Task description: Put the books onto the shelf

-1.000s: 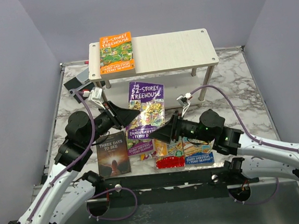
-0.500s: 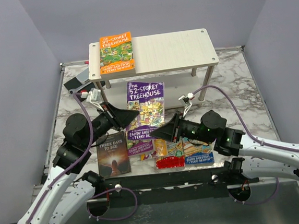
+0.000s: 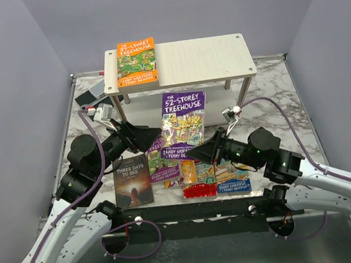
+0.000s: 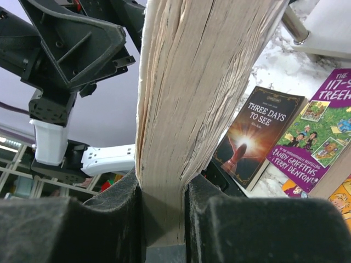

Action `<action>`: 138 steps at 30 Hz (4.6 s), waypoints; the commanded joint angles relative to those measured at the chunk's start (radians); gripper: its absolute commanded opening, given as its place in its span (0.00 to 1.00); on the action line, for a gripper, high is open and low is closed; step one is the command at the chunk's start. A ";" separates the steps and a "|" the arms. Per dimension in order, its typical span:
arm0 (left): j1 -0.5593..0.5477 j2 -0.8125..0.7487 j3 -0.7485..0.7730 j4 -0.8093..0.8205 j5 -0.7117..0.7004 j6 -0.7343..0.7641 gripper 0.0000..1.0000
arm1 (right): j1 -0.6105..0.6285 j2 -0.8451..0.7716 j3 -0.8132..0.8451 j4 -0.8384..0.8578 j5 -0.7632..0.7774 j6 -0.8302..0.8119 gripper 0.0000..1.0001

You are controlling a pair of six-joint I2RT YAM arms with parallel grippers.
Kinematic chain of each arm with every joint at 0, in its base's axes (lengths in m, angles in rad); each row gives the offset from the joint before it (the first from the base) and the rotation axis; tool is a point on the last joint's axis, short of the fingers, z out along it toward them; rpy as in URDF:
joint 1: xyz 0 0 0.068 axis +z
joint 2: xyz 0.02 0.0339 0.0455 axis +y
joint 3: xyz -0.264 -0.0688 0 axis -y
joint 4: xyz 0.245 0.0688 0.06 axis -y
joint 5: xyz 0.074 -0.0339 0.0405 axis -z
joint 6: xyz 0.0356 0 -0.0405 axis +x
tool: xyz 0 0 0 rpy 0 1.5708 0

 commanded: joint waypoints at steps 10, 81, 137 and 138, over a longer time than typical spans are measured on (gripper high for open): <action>0.005 -0.004 0.127 -0.237 -0.210 0.283 0.85 | -0.002 0.097 0.398 -0.276 0.163 -0.223 0.01; 0.005 -0.050 -0.124 -0.136 -0.067 0.323 0.99 | -0.729 0.978 1.445 -0.953 -0.602 -0.269 0.71; 0.013 -0.043 -0.130 -0.129 -0.055 0.323 0.99 | -0.592 1.036 1.519 -1.019 -0.176 -0.504 0.43; 0.011 -0.043 -0.130 -0.129 -0.055 0.322 0.99 | -0.591 1.033 1.516 -1.018 -0.176 -0.504 0.41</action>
